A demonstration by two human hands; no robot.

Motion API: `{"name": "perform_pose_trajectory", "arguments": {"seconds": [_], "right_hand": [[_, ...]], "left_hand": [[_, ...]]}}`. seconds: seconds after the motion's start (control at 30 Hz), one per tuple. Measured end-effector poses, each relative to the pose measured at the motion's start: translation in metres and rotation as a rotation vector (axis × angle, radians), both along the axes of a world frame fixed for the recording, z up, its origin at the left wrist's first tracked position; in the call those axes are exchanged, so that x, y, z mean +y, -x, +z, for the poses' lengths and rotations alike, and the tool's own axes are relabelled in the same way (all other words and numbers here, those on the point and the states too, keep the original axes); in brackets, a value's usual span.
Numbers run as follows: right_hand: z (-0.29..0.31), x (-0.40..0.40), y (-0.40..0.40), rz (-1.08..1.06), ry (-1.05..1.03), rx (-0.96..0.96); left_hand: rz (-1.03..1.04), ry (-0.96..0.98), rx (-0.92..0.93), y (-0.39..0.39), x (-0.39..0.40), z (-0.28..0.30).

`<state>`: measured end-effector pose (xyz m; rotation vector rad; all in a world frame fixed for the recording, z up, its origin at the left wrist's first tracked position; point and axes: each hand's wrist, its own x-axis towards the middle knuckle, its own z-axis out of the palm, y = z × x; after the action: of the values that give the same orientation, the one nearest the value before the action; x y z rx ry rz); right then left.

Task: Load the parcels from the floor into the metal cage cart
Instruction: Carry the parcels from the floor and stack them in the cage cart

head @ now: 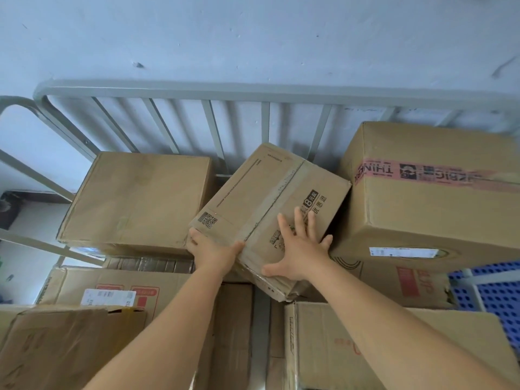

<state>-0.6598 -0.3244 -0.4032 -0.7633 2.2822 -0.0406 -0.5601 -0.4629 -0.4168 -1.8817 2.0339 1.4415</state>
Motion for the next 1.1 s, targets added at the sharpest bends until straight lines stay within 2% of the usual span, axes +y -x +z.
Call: {"name": "perform_pose_trajectory", "arguments": {"seconds": [0.13,0.2,0.3,0.37,0.43,0.53,0.7,0.87,0.97,1.1], "right_hand": [[0.000,0.001,-0.004,-0.078,0.020,-0.015],[0.000,0.004,-0.010,-0.237,0.060,-0.001],[0.002,0.007,-0.024,-0.520,0.138,-0.042],[0.003,0.009,-0.025,-0.586,0.192,-0.057],[0.005,0.013,-0.012,-0.583,0.239,-0.013],[0.013,0.024,0.013,-0.485,0.308,0.186],[0.024,0.052,0.014,-0.269,0.309,0.378],[0.030,0.087,0.052,-0.408,0.208,0.487],[0.028,0.115,0.087,-0.505,0.075,0.462],[0.021,0.136,0.104,-0.483,0.022,0.437]], "left_hand": [[-0.189,0.112,-0.037,0.001,-0.023,0.001],[-0.301,0.099,-0.045,0.000,-0.033,0.003],[-0.306,0.077,-0.074,-0.001,-0.038,0.004],[-0.279,0.061,-0.117,0.000,-0.036,0.003],[-0.263,0.035,-0.134,0.001,-0.031,-0.002],[-0.242,-0.030,-0.124,0.009,-0.007,-0.007],[-0.357,-0.028,0.020,0.041,0.025,-0.002],[-0.452,-0.001,0.062,0.055,0.041,-0.002],[-0.475,0.028,0.031,0.061,0.044,-0.002],[-0.529,0.060,-0.014,0.069,0.046,-0.003]]}}
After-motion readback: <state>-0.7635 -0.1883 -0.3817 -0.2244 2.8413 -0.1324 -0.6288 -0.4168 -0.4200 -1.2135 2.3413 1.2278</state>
